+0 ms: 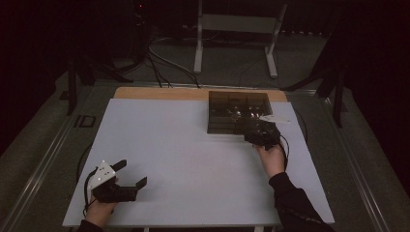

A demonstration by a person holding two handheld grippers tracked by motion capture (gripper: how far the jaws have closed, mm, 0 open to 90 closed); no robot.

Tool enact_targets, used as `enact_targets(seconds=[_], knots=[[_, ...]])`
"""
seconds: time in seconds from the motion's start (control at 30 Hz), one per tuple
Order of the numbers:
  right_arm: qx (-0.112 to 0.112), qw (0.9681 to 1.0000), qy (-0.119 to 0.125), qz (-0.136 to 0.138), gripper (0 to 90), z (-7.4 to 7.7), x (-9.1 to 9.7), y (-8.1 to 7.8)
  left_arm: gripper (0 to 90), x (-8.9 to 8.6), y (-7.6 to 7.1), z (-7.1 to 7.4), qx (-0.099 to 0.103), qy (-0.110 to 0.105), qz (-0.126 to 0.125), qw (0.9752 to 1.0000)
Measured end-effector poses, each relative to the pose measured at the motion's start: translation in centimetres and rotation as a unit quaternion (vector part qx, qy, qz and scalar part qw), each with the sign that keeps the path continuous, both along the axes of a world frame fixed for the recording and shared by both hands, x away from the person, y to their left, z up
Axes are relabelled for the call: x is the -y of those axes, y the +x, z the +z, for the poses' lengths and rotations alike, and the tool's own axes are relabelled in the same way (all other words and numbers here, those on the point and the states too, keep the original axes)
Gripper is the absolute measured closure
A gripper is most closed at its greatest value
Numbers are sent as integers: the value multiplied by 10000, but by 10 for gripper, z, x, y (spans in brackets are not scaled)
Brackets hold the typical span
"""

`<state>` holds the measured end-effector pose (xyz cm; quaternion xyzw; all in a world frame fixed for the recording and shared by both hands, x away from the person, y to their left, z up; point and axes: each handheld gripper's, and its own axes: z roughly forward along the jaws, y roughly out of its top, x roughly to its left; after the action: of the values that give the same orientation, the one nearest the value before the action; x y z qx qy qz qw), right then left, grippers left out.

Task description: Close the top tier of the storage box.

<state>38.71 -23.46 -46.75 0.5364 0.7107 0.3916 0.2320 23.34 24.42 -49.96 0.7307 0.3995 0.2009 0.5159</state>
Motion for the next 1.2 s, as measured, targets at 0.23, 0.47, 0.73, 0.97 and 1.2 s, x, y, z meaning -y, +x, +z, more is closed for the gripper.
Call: enact_targets(seconds=[0.23, 0.47, 0.73, 0.97, 1.2], knots=[[22, 10000, 69, 59, 40, 2, -6, -4, 0, 0, 0, 0, 7, 12, -8, 10000], [181, 9990, 116, 398, 0, 10, -16, -10, 0, 1, 1, 0, 3, 4, -6, 10000], [211, 9973, 93, 701, 0, 15, -24, -12, 0, 3, 3, 0, -8, 15, -14, 10000], [67, 9948, 194, 998, 0, 17, -28, -9, 0, 3, 3, 0, -14, 13, -23, 10000], [120, 9919, 245, 1237, 0, 22, -33, -12, 0, 2, 2, 0, 2, 2, -33, 10000]])
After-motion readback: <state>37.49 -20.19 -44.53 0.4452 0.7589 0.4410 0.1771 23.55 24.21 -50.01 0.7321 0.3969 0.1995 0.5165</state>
